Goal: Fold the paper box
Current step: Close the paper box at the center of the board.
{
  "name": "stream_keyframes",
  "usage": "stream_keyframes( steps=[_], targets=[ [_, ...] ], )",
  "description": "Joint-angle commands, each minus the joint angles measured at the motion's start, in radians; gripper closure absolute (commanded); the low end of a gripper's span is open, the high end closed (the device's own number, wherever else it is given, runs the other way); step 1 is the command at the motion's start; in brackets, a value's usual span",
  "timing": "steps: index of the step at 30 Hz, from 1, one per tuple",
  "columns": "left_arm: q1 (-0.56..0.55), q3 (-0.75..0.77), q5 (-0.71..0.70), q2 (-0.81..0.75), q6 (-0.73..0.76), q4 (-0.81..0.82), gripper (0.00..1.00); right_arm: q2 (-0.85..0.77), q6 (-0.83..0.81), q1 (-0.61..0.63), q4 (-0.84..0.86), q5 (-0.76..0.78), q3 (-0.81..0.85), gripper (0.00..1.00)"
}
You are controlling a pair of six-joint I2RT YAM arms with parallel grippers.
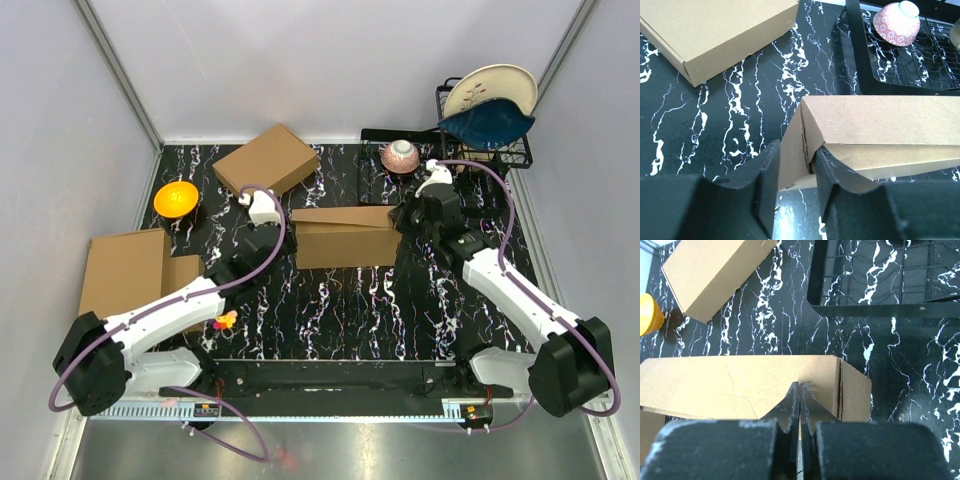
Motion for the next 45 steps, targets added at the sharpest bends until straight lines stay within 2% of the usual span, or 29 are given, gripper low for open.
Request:
stream_keyframes(
  steps=[1,8,13,16,20,28,35,39,42,45],
  targets=[
    [-0.01,0.007,0.008,-0.027,0.015,-0.282,0.59,0.074,0.016,0.009,-0.11,-0.019,-0.089,1.0],
    [0.033,0.069,-0.108,-0.18,0.052,-0.469,0.5,0.064,0.003,0.009,-0.132,-0.008,-0.04,1.0],
    [0.108,0.091,-0.147,-0.243,0.037,-0.431,0.49,0.053,0.003,0.008,-0.147,-0.008,-0.023,1.0],
    [0.125,0.119,-0.118,-0.243,0.063,-0.376,0.47,0.053,0.007,0.009,-0.15,-0.011,-0.024,1.0],
    [0.127,0.175,-0.056,-0.196,0.118,-0.405,0.46,0.056,0.011,0.009,-0.151,-0.017,-0.026,1.0],
    [0.13,0.09,0.119,-0.297,0.158,-0.397,0.37,0.063,0.019,0.009,-0.156,-0.03,0.01,1.0],
    [0.128,0.071,0.097,-0.384,0.156,-0.459,0.35,0.077,0.017,0.009,-0.173,-0.027,0.048,1.0],
    [0.131,0.077,-0.014,-0.421,0.132,-0.505,0.35,0.08,0.022,0.009,-0.175,-0.028,0.054,1.0],
    [0.137,0.065,-0.078,-0.455,0.08,-0.476,0.35,0.079,0.023,0.009,-0.176,-0.031,0.056,1.0],
    [0.142,0.048,-0.024,-0.472,0.069,-0.326,0.36,0.07,0.023,0.009,-0.179,-0.027,0.054,1.0]
  ],
)
